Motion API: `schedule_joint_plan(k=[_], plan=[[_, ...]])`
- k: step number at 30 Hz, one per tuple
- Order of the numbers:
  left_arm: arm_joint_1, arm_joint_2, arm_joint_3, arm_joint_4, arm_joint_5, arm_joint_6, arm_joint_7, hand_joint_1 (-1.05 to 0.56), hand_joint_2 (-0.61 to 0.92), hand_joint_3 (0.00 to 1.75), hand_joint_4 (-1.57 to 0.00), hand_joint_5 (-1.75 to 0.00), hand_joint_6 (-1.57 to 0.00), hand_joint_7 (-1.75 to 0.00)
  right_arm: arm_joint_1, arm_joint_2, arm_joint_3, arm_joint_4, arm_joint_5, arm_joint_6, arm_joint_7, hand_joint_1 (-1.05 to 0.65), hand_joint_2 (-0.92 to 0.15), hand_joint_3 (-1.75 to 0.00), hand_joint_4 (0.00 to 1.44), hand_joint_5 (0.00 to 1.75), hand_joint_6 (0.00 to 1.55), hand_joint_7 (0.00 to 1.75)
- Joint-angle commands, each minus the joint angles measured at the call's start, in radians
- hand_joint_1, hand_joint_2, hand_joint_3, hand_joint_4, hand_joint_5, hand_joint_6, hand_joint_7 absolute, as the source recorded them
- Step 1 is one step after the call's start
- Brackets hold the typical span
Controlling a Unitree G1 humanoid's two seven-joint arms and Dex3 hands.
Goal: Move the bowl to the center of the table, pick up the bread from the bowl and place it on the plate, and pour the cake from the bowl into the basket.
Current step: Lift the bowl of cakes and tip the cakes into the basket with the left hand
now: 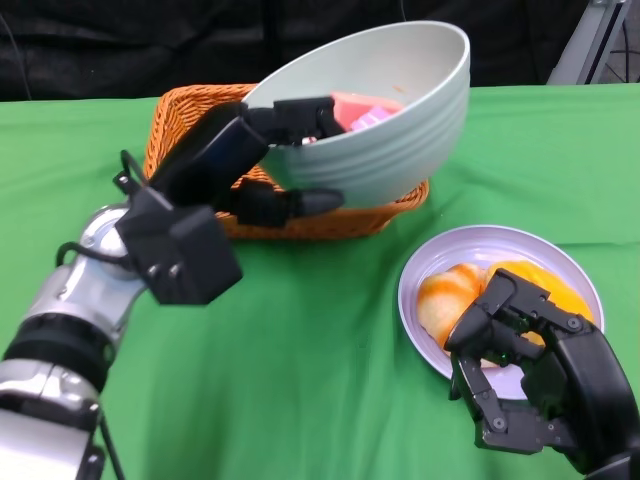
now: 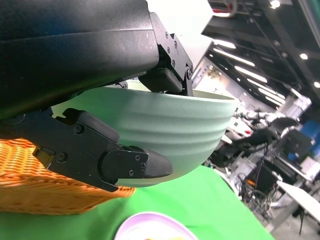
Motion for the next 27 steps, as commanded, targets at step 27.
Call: schedule_joint_plan(k=[27], plan=[[-0.228, -0.245, 0.315, 0.172, -0.376, 0.527, -0.200, -0.32, 0.82, 0.58, -0.74, -1.75, -0.56, -1.71, -0.001, 0.004, 0.025, 0.048, 0.002, -0.010, -0.003, -0.06, -0.43, -1.28, 0.74, 1.75, 0.59, 1.59]])
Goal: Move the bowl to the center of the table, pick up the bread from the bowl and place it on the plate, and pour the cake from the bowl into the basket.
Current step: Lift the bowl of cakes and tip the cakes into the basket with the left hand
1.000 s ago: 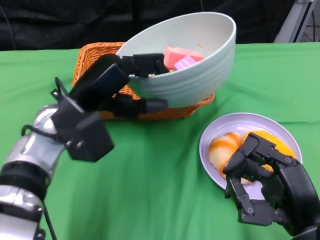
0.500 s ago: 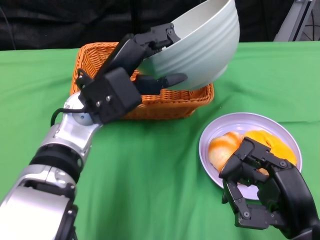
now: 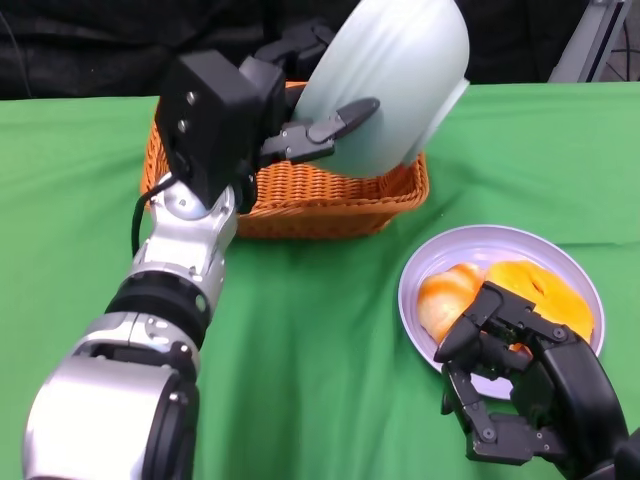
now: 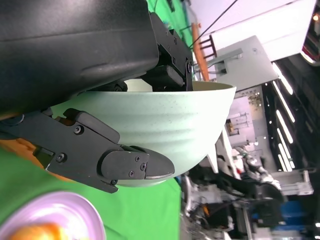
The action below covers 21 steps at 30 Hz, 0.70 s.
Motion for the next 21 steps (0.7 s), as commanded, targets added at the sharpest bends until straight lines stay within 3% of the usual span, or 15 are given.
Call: schedule_joint_plan(k=[1, 9, 11, 15, 21], plan=[[-0.061, -0.015, 0.052, -0.002, -0.068, 0.067, -0.037, -0.32, 0.81, 0.59, -0.74, -1.75, -0.56, -1.71, -0.002, -0.003, 0.005, 0.010, -0.002, -0.017, -0.002, -0.06, -0.43, -1.27, 0.73, 1.75, 0.59, 1.59], [-0.105, -0.033, 0.179, -0.011, -0.236, 0.303, -0.140, -0.27, 0.82, 0.62, -0.80, -1.75, -0.59, -1.72, -0.002, 0.000, 0.011, 0.018, -0.010, -0.027, -0.010, -0.06, -0.45, -1.25, 0.72, 1.75, 0.58, 1.59], [-0.118, -0.033, 0.210, -0.010, -0.271, 0.357, -0.152, -0.21, 0.76, 0.76, -0.82, -1.75, -0.64, -1.74, -0.001, -0.001, 0.013, 0.018, -0.013, -0.029, -0.012, -0.06, -0.46, -1.25, 0.72, 1.75, 0.59, 1.59], [-0.145, -0.034, 0.311, 0.000, -0.393, 0.516, -0.186, -0.19, 0.77, 0.83, -0.82, -1.75, -0.67, -1.73, 0.005, 0.001, 0.016, 0.012, -0.005, -0.017, -0.012, -0.06, -0.45, -1.25, 0.73, 1.75, 0.59, 1.59], [-0.147, -0.032, 0.323, -0.007, -0.407, 0.548, -0.190, -0.18, 0.79, 0.82, -0.82, -1.75, -0.67, -1.72, 0.005, -0.001, 0.018, 0.011, -0.004, -0.016, -0.014, -0.07, -0.45, -1.26, 0.74, 1.75, 0.59, 1.59]])
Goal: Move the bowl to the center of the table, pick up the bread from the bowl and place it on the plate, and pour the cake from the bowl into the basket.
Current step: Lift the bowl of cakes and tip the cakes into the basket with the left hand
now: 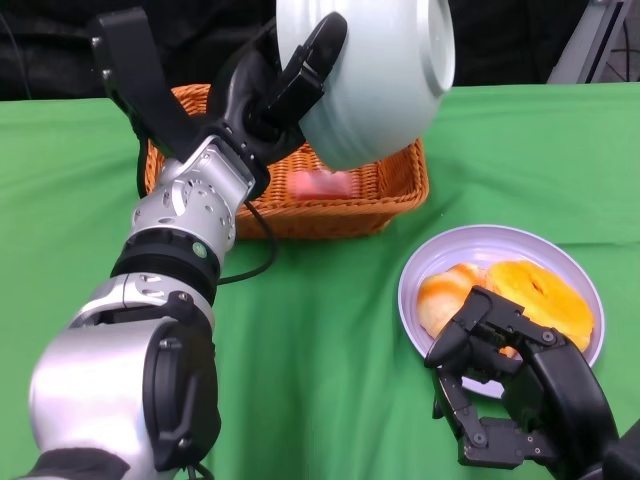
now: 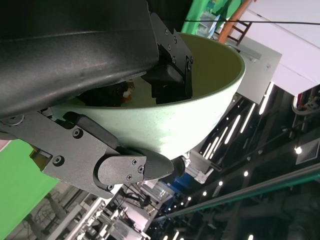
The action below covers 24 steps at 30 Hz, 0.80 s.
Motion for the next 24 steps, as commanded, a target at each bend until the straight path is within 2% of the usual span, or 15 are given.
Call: schedule_joint_plan(k=[1, 8, 9, 10, 11, 12, 14, 18, 24], plan=[[-0.036, 0.005, 0.008, -0.014, -0.013, 0.005, -0.021, -0.18, 0.79, 0.82, -0.82, -1.75, -0.67, -1.72, 0.006, -0.002, -0.004, -0.001, 0.006, -0.001, -0.006, -0.07, -0.45, -1.26, 0.74, 1.75, 0.59, 1.59], [-0.036, 0.005, 0.011, -0.015, -0.011, 0.007, -0.022, -0.18, 0.79, 0.81, -0.82, -1.75, -0.67, -1.72, 0.006, -0.003, -0.003, -0.001, 0.007, -0.001, -0.008, -0.07, -0.45, -1.26, 0.74, 1.75, 0.59, 1.59], [-0.054, 0.011, 0.085, 0.008, -0.095, 0.103, -0.018, -0.18, 0.79, 0.81, -0.82, -1.75, -0.67, -1.72, 0.004, -0.004, -0.002, 0.006, 0.005, -0.010, -0.006, -0.07, -0.45, -1.26, 0.74, 1.75, 0.59, 1.59], [-0.067, 0.016, 0.142, 0.025, -0.158, 0.177, -0.014, -0.24, 0.78, 0.67, -0.80, -1.75, -0.66, -1.74, 0.003, -0.005, -0.001, 0.011, 0.003, -0.017, -0.004, -0.06, -0.45, -1.26, 0.75, 1.75, 0.60, 1.59], [-0.077, 0.021, 0.200, 0.042, -0.223, 0.252, -0.007, -0.26, 0.79, 0.61, -0.80, -1.75, -0.66, -1.74, 0.003, -0.005, 0.000, 0.015, 0.002, -0.020, -0.004, -0.05, -0.45, -1.27, 0.75, 1.75, 0.60, 1.59], [-0.083, 0.025, 0.236, 0.051, -0.263, 0.300, -0.001, -0.34, 0.87, 0.49, -0.80, -1.75, -0.64, -1.74, 0.003, -0.005, 0.000, 0.016, 0.002, -0.022, -0.004, -0.06, -0.45, -1.27, 0.75, 1.75, 0.60, 1.59], [-0.087, 0.029, 0.277, 0.056, -0.304, 0.346, 0.025, -0.38, 0.91, 0.42, -0.81, -1.75, -0.64, -1.75, 0.001, -0.007, 0.001, 0.021, -0.005, -0.031, -0.007, -0.07, -0.44, -1.26, 0.75, 1.75, 0.60, 1.58], [-0.089, 0.025, 0.306, 0.050, -0.332, 0.373, 0.073, -0.41, 0.92, 0.38, -0.80, -1.75, -0.59, -1.75, 0.000, -0.007, 0.000, 0.026, -0.008, -0.038, -0.008, -0.07, -0.45, -1.26, 0.75, 1.75, 0.60, 1.58], [-0.087, 0.021, 0.302, 0.038, -0.322, 0.371, 0.097, -0.41, 0.92, 0.40, -0.80, -1.75, -0.58, -1.75, -0.002, -0.004, -0.002, 0.032, 0.000, -0.043, -0.005, -0.07, -0.44, -1.27, 0.75, 1.75, 0.61, 1.58]])
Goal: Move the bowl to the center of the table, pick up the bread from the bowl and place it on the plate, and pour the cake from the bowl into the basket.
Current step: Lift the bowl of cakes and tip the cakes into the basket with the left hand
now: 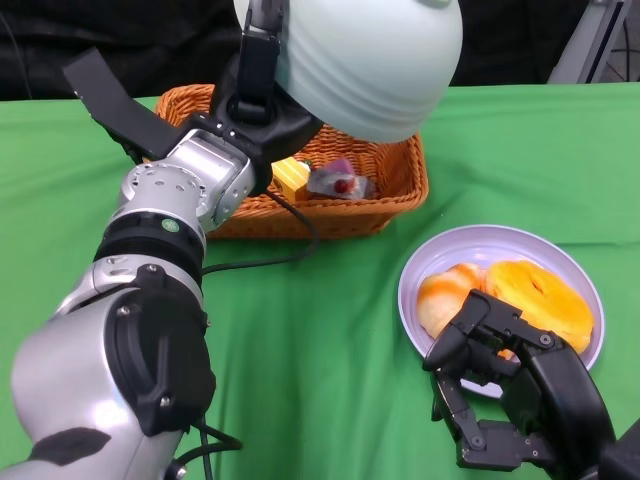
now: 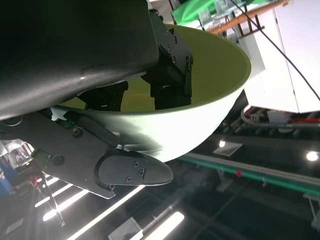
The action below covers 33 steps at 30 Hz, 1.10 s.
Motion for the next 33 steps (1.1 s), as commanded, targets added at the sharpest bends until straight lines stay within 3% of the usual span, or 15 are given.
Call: schedule_joint_plan(k=[1, 13, 17, 22, 23, 24, 25, 27, 32, 33], plan=[[-0.027, 0.006, -0.003, -0.013, -0.005, 0.001, 0.006, -0.41, 0.92, 0.40, -0.81, -1.75, -0.59, -1.75, -0.001, -0.002, -0.006, 0.009, 0.008, -0.017, -0.001, -0.07, -0.44, -1.27, 0.76, 1.75, 0.61, 1.58], [-0.024, 0.007, -0.006, -0.014, -0.005, 0.001, 0.008, -0.40, 0.92, 0.41, -0.81, -1.75, -0.58, -1.75, -0.004, -0.004, -0.007, 0.014, 0.003, -0.022, -0.003, -0.08, -0.44, -1.26, 0.76, 1.75, 0.62, 1.58], [-0.012, 0.017, -0.098, -0.055, 0.077, -0.034, -0.060, -0.35, 0.92, 0.42, -0.77, -1.75, -0.60, -1.75, -0.002, -0.005, -0.008, 0.017, 0.010, -0.024, 0.002, -0.08, -0.46, -1.23, 0.75, 1.75, 0.61, 1.57], [-0.006, 0.018, -0.121, -0.063, 0.092, -0.048, -0.077, -0.34, 0.92, 0.43, -0.76, -1.75, -0.59, -1.75, -0.003, -0.004, -0.008, 0.020, 0.015, -0.028, 0.005, -0.07, -0.47, -1.23, 0.75, 1.75, 0.61, 1.57], [-0.005, 0.050, -0.180, -0.091, 0.142, -0.037, -0.118, -0.34, 0.92, 0.43, -0.76, -1.75, -0.59, -1.75, 0.001, -0.004, -0.005, 0.006, 0.011, -0.015, 0.001, -0.07, -0.47, -1.23, 0.75, 1.75, 0.60, 1.57], [-0.004, 0.074, -0.225, -0.112, 0.179, -0.028, -0.148, -0.26, 0.80, 0.68, -0.78, -1.75, -0.63, -1.73, 0.004, -0.003, -0.003, -0.004, 0.009, -0.005, -0.002, -0.07, -0.46, -1.24, 0.75, 1.75, 0.61, 1.58], [0.003, 0.096, -0.273, -0.136, 0.221, -0.041, -0.188, -0.24, 0.73, 0.83, -0.78, -1.75, -0.65, -1.73, 0.006, -0.004, -0.001, -0.012, 0.005, 0.003, -0.004, -0.06, -0.46, -1.25, 0.75, 1.75, 0.61, 1.58], [0.029, 0.125, -0.357, -0.189, 0.301, -0.108, -0.252, -0.19, 0.67, 0.98, -0.79, -1.75, -0.66, -1.71, 0.008, -0.005, 0.000, -0.022, -0.001, 0.015, -0.009, -0.07, -0.45, -1.26, 0.75, 1.75, 0.61, 1.58], [0.107, 0.180, -0.488, -0.311, 0.439, -0.318, -0.349, -0.20, 0.67, 0.96, -0.78, -1.75, -0.69, -1.66, 0.010, -0.008, -0.002, -0.030, 0.002, 0.022, -0.010, -0.06, -0.44, -1.26, 0.75, 1.75, 0.61, 1.58], [0.139, 0.197, -0.520, -0.357, 0.479, -0.399, -0.359, -0.24, 0.70, 0.85, -0.78, -1.75, -0.70, -1.64, 0.010, -0.010, -0.005, -0.029, 0.004, 0.021, -0.009, -0.07, -0.44, -1.26, 0.74, 1.75, 0.61, 1.58]])
